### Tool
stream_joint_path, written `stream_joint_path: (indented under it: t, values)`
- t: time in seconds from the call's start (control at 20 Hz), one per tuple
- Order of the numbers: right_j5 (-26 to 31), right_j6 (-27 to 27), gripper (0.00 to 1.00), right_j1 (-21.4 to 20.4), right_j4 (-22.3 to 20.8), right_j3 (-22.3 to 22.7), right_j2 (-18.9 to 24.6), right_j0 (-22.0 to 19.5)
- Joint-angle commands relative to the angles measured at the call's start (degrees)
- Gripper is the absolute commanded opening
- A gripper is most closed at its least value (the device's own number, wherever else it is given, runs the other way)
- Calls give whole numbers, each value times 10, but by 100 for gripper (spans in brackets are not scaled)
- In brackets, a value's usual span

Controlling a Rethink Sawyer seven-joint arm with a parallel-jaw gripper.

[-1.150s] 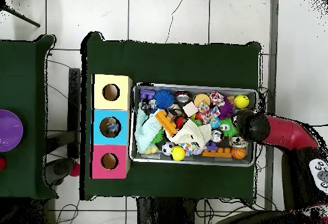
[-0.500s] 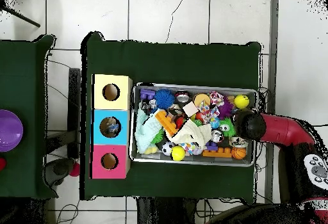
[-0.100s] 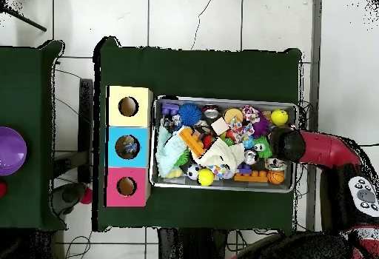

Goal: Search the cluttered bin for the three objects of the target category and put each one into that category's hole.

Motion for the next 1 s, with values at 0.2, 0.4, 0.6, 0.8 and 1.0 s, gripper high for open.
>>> stream_joint_path:
  t: [0.2, 0.4, 0.6, 0.8, 1.0]
  values:
    - [-4, 16, 0, 50, 6, 18, 43, -42]
    - [56, 26, 0, 12, 69, 65, 71, -62]
    - [103, 33, 0, -37, 154, 144, 132, -103]
    - [124, 31, 0, -69, 211, 199, 178, -131]
    - [138, 20, 0, -101, 258, 253, 232, -167]
